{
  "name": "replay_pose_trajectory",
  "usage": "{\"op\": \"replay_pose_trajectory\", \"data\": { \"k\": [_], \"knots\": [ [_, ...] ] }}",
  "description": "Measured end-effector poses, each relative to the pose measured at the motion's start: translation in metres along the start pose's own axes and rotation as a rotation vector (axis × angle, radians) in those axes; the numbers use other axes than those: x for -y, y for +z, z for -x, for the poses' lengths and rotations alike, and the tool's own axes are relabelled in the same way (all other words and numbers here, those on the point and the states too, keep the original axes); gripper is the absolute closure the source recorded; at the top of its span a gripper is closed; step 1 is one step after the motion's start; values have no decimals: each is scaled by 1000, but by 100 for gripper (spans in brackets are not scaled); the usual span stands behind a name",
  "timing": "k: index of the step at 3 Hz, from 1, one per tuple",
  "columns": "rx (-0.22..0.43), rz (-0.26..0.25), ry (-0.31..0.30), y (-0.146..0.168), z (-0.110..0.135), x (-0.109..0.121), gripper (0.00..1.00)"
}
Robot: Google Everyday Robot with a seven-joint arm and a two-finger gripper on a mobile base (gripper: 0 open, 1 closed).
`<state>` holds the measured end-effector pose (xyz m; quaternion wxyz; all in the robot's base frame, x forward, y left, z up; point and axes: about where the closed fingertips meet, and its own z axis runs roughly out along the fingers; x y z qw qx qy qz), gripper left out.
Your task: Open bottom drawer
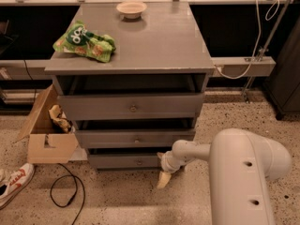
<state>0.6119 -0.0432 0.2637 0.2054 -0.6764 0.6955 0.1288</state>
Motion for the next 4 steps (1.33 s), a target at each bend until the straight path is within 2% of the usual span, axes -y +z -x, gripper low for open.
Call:
{"op": "replay_pose_trajectory", "data": {
  "k": [1,2,3,4],
  "knots": [
    [-54,-13,16,12,-25,12,0],
    [-116,-40,4,28,-39,26,0],
    [-149,-86,-31,36,-39,36,0],
    [-149,-86,-31,36,-39,36,0]
  ]
}}
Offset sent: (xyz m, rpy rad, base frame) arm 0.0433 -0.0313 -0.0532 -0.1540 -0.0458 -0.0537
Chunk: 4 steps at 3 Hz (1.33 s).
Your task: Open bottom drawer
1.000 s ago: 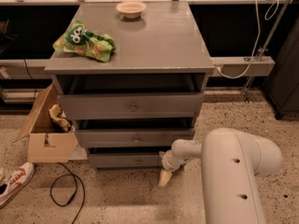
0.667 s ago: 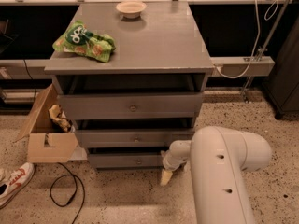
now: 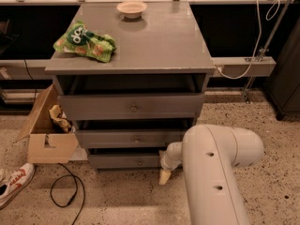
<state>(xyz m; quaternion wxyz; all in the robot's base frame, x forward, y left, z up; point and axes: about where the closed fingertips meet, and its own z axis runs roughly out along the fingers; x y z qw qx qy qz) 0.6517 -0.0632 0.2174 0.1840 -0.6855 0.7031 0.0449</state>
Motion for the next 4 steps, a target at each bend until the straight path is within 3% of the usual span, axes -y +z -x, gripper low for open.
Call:
{"op": "replay_pose_trajectory", "data": {
  "k": [2,4],
  "knots": [
    [-34,-38,-52,46,-18,7,0],
    [-32,-92,-68,62,-23,24,0]
  ]
}}
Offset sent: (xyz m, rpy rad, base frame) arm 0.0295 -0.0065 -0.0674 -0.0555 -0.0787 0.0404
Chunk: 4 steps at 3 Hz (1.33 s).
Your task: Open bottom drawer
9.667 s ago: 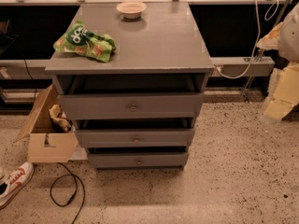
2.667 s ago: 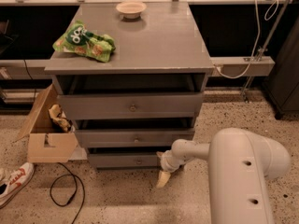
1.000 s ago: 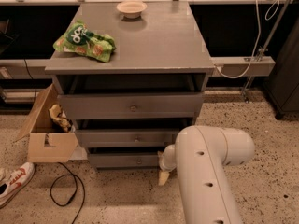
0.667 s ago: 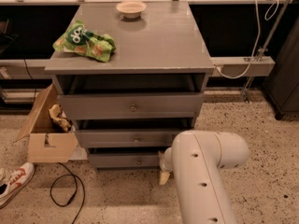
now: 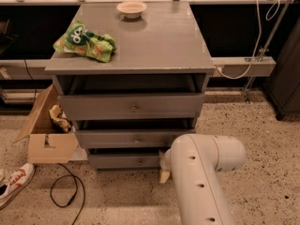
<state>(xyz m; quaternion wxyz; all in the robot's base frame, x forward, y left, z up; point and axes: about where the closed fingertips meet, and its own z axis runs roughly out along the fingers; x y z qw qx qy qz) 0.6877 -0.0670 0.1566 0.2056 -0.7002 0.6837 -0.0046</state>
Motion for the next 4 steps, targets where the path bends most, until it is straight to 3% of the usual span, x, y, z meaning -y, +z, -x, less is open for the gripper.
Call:
{"op": "replay_pose_trajectory", "data": {
  "k": [1,3,4],
  "knots": [
    [24,-5,-5,4,2,4,0],
    [188,80,11,1,21,0,49],
    [197,90,12,-3,24,0,72]
  ]
}}
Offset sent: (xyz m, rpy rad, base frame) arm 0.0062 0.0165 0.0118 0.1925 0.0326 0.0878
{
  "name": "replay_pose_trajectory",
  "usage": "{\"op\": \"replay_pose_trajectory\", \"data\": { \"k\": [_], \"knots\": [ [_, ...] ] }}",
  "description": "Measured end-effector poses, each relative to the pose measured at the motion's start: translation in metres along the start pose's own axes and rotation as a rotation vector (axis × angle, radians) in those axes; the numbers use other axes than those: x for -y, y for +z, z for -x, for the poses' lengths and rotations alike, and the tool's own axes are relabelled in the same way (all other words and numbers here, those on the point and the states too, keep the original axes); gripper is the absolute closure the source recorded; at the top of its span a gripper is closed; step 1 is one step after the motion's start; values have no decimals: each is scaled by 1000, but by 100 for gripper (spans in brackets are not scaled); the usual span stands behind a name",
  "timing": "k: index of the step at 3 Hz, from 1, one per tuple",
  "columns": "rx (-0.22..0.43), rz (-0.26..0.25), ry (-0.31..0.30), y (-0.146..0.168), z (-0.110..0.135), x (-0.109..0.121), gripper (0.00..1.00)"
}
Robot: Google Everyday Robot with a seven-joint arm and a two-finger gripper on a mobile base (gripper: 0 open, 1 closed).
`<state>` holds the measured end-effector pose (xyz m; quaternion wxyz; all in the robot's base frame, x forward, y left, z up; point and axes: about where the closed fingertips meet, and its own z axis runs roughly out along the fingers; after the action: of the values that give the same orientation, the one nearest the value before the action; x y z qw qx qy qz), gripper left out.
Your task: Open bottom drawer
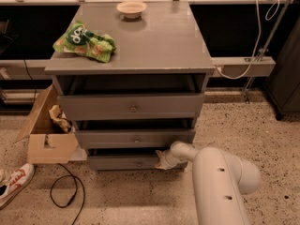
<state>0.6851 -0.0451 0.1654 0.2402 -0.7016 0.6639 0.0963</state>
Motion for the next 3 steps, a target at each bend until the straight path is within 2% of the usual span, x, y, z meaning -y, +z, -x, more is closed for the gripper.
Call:
{"op": "replay_pose_trajectory", "data": {
  "k": [1,2,3],
  "knots": [
    [0,0,0,-3,2,1,96],
    [21,8,17,-2,3,-4,100],
    [21,8,17,-4,5,-3,81]
  ]
}}
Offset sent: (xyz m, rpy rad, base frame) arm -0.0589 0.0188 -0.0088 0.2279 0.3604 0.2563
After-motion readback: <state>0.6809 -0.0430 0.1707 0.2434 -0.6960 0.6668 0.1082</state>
